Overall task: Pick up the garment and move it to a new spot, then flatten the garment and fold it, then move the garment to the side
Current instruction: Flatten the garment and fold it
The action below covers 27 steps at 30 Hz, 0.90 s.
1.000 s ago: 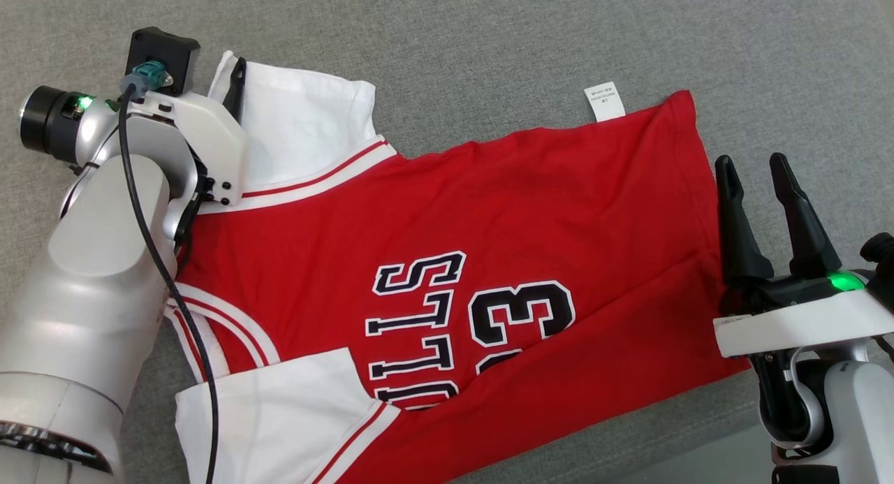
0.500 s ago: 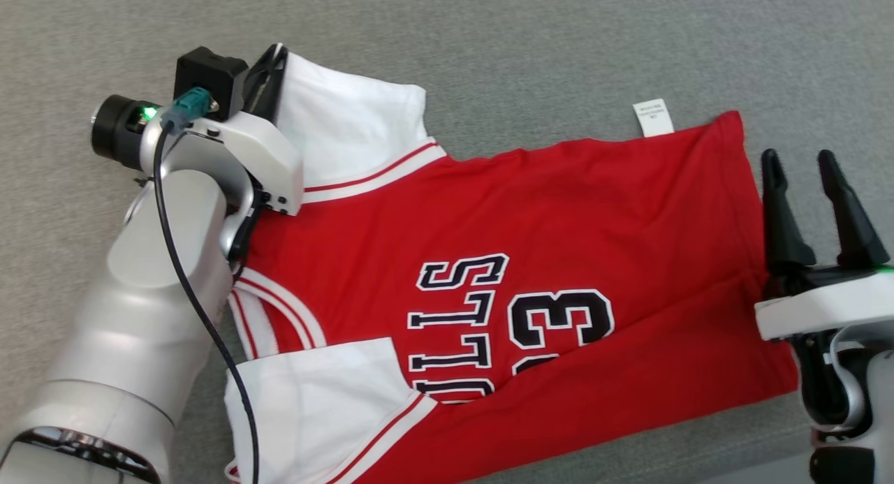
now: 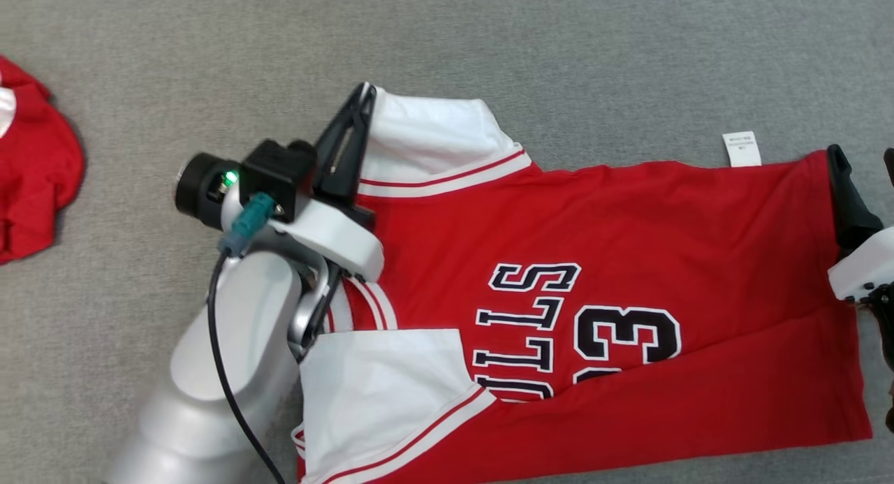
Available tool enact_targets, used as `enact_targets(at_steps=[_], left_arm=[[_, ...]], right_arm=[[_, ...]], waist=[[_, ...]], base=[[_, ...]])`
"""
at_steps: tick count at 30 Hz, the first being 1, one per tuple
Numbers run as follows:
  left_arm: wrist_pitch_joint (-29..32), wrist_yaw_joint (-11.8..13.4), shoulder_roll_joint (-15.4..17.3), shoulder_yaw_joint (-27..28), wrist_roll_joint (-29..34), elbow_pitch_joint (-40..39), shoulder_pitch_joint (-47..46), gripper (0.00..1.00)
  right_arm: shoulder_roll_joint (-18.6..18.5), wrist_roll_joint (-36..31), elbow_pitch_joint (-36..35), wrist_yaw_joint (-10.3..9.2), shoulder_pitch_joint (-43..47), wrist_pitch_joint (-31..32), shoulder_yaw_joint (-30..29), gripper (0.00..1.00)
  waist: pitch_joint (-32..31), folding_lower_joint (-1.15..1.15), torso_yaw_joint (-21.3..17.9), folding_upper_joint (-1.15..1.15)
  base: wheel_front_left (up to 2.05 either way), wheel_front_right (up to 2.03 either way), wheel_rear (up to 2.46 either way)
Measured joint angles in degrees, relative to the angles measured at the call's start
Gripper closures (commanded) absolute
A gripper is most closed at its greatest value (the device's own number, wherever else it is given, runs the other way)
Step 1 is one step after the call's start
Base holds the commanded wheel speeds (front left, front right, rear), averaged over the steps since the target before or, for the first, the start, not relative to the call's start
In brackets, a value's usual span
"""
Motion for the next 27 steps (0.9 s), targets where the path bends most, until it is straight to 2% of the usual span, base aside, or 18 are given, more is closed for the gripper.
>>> enact_targets(at_steps=[9, 18, 19, 20, 21, 22, 27], left_arm=[[0.0, 0.04, -1.31, -0.1, 0.4, -3.83, 3.88, 1.0], [0.0, -0.18, -1.33, 0.27, 0.58, -4.61, 4.67, 1.0], [0.0, -0.19, -1.31, 0.33, 0.58, -4.61, 4.76, 1.0], [0.0, -0.19, -1.29, 0.38, 0.59, -4.6, 4.8, 1.0], [0.0, -0.19, -1.29, 0.44, 0.62, -4.57, 4.82, 1.0], [0.0, -0.19, -1.26, 0.47, 0.69, -4.52, 4.82, 1.0], [0.0, -0.19, -1.09, 0.71, 0.73, -4.02, 4.87, 1.0]], right_arm=[[-2.93, 1.68, 10.38, 0.0, -3.8, 2.11, 1.03, 0.0], [-4.59, 3.32, 16.67, 0.0, -6.75, 1.63, 2.63, 0.0], [-4.72, 3.61, 17.17, 0.0, -6.95, 1.46, 2.8, 0.35], [-4.85, 3.65, 17.52, 0.0, -7.16, 1.23, 3.03, 0.65], [-5.02, 3.91, 17.83, 0.0, -7.41, 1.08, 3.32, 0.87], [-5.2, 4.12, 18.08, 0.0, -7.61, 0.75, 3.65, 1.0], [-5.67, 5.25, 18.94, 0.0, -7.9, -1.21, 5.47, 1.0]], waist=[[-0.48, 0.0, 2.74, 0.0], [0.25, 0.0, 3.81, 0.0], [0.29, 0.0, 3.86, 0.0], [0.33, 0.0, 3.89, 0.0], [0.35, 0.0, 3.89, 0.0], [0.35, 0.0, 3.89, 0.0], [0.14, 0.0, 3.73, 0.0]], base=[[0.0, 0.0, 0.0], [0.0, 0.0, 0.0], [0.0, 0.0, 0.0], [0.0, 0.0, 0.0], [0.0, 0.0, 0.0], [0.0, 0.0, 0.0], [0.0, 0.0, 0.0]])
